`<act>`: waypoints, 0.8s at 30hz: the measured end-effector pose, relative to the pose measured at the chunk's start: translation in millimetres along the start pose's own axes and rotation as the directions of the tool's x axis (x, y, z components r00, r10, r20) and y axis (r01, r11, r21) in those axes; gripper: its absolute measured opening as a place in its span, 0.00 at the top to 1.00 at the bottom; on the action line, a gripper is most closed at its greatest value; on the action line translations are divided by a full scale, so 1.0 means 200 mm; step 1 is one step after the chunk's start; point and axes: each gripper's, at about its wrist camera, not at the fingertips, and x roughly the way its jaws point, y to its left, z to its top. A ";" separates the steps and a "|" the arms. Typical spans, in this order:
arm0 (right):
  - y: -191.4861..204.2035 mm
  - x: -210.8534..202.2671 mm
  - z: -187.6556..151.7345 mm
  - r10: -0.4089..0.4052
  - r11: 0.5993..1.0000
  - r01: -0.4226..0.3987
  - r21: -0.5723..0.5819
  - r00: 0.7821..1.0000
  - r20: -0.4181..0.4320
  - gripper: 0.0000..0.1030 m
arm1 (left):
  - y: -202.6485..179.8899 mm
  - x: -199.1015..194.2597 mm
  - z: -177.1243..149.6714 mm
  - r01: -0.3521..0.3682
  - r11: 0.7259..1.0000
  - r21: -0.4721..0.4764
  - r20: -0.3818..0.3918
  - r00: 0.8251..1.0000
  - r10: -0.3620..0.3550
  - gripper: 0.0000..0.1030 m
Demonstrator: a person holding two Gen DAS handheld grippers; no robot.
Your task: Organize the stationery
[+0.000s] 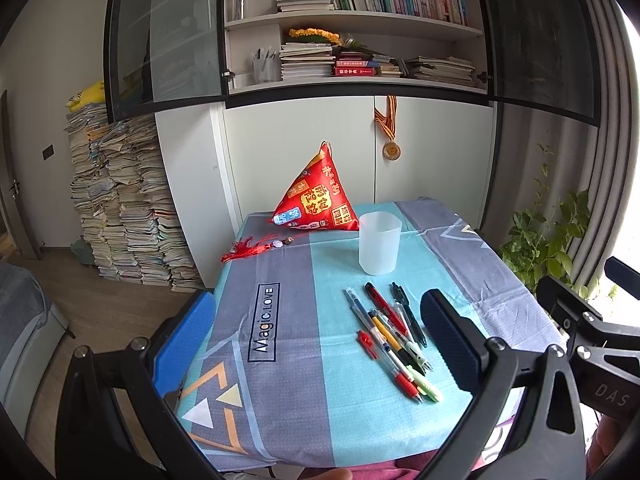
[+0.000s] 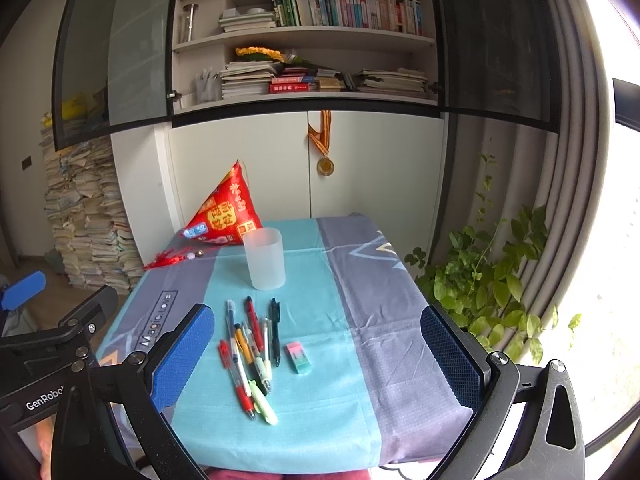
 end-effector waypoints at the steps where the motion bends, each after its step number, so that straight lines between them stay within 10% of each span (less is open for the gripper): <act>1: 0.00 0.01 0.00 0.000 1.000 0.000 0.001 1.000 -0.003 0.00 | 0.00 0.00 0.00 0.001 1.000 0.001 -0.001 1.000 -0.001 0.01; 24: 0.02 0.09 0.02 0.011 1.000 -0.011 -0.009 0.999 -0.041 0.00 | 0.02 0.06 0.00 -0.026 1.000 0.002 -0.003 1.000 0.026 0.01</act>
